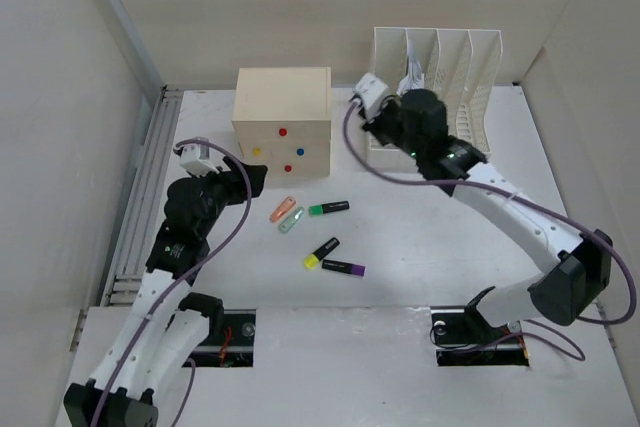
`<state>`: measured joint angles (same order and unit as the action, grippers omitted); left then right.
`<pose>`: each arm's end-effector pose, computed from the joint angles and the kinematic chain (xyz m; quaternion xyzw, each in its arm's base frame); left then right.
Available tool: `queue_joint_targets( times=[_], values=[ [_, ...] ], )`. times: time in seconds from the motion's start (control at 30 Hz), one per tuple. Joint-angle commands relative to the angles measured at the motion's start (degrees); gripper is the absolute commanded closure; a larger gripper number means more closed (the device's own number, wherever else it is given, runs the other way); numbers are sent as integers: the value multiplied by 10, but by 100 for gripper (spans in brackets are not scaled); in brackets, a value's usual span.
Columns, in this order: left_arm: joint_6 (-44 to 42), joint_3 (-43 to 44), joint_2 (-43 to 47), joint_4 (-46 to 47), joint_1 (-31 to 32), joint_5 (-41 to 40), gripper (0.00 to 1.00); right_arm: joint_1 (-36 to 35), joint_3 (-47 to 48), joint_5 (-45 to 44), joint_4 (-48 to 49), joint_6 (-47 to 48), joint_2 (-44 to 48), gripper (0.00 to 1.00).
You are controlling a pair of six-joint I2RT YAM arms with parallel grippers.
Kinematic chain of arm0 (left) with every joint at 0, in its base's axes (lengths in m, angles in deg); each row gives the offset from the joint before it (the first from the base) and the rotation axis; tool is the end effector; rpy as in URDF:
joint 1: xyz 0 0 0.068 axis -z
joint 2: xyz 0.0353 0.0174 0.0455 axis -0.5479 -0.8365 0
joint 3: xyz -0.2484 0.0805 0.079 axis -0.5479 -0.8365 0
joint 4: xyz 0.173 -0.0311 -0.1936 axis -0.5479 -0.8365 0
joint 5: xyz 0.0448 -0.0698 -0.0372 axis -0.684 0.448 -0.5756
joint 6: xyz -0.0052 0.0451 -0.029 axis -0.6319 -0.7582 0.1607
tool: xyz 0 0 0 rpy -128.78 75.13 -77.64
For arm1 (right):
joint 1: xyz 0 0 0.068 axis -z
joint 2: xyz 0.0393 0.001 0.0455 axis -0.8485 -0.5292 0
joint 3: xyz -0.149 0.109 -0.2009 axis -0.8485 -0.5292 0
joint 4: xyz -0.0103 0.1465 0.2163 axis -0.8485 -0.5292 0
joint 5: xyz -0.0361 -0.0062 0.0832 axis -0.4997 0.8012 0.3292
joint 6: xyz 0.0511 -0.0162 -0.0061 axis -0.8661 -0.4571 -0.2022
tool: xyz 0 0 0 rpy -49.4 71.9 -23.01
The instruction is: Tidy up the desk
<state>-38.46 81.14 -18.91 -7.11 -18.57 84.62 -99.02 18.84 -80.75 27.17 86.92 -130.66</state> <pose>0.1571 -0.0448 0.3234 -0.0426 0.7042 -0.2891 0.6471 0.2539 0.2179 0.3881 -0.4460 0.6486 0.0349 0.6157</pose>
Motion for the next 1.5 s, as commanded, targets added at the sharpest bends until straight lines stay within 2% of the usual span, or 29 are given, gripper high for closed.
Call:
queue_joint_targets(
  times=[0.0,0.07,0.1,0.13,0.33,0.63,0.8,1.2,1.33,1.47],
  values=[
    [67,-29,-18,100,7,50,33,93,-6,106,-11,-93,40,97],
    [92,-47,-32,168,7,66,40,132,-13,200,-17,-123,46,95],
    [103,-66,-51,193,13,75,42,163,-23,229,-17,-129,46,80],
    [111,-66,-65,210,13,80,42,176,-28,255,-17,-129,46,72],
    [147,-95,-170,323,39,63,35,219,-35,325,-17,-141,66,64],
    [173,-101,-314,462,64,-7,34,224,-54,359,-11,-147,112,64],
    [184,-72,-393,519,82,-45,34,224,-65,376,-5,-152,130,63],
    [195,-15,-488,561,107,-125,42,230,-76,382,0,-157,158,63],
    [200,1,-510,561,107,-125,47,230,-76,382,5,-163,158,63],
    [200,14,-523,561,112,-131,58,230,-81,382,5,-163,158,63]
  ],
)
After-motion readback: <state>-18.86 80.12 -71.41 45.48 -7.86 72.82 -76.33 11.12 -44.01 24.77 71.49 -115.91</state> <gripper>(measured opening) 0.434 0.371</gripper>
